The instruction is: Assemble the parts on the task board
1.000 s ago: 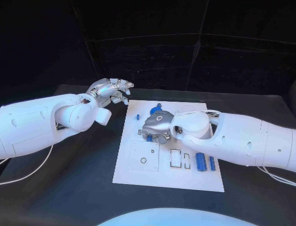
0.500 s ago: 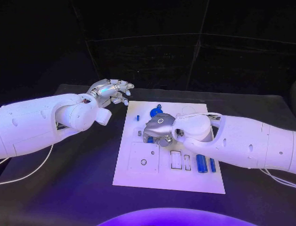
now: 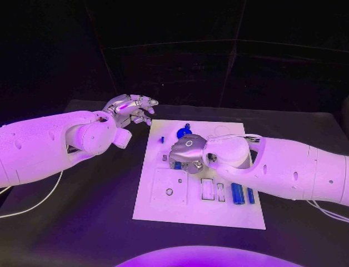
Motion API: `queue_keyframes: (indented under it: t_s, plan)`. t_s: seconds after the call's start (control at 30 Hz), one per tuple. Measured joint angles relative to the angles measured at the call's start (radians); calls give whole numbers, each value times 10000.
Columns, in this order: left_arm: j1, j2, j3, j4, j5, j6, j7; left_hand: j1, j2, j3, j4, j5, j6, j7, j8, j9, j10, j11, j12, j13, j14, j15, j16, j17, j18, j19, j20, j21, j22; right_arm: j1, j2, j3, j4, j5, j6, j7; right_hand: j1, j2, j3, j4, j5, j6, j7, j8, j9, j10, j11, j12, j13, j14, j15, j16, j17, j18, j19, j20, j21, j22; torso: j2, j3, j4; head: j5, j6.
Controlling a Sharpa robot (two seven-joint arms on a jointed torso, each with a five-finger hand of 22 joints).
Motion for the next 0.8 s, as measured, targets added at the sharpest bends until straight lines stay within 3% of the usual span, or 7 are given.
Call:
queue_keyframes:
  t_s: [0.2, 0.53, 0.8]
  plan:
    - [0, 11, 0, -44, 0, 2, -34, 0, 0, 0, 0, 0, 0, 0, 0, -10, -36, 36, 0, -22, 0, 0, 0, -29, 0, 0, 0, 0, -12, -14, -56, -11, -4, 55, -423, 151, -92, 90, -67, 76, -38, 357, -102, 211, 69, 53, 18, 79, 97, 16, 80, 56, -1, -1, 37, 38, 39, 75, 0, -3, -1, 5, -2]
    - [0, 6, 0, -76, -9, 5, -81, 0, 0, 0, 0, 0, -35, 35, 0, -10, -35, 36, 0, -35, -35, 36, -65, -60, -3, 0, 0, 0, -11, -27, -426, -17, 230, 551, -1365, 493, -191, 179, -145, 200, -59, 394, -139, 211, 70, 14, 57, 115, 80, -21, 116, 56, -2, 0, 74, 74, 38, 88, -1, -5, -1, 6, 12]
    - [0, -22, -37, -36, -16, 35, -82, 0, 0, -27, -27, 0, -128, 55, 0, -84, -71, 72, 0, -111, -35, 36, -65, -96, -4, 0, 0, -45, -58, -25, -1244, -8, 594, 2745, -2399, 1044, -368, 129, -334, 388, 183, 335, -81, 116, 70, -21, 91, 115, 89, 15, 152, 121, -4, 0, 109, 109, 38, 117, -12, -14, -1, 51, 112]
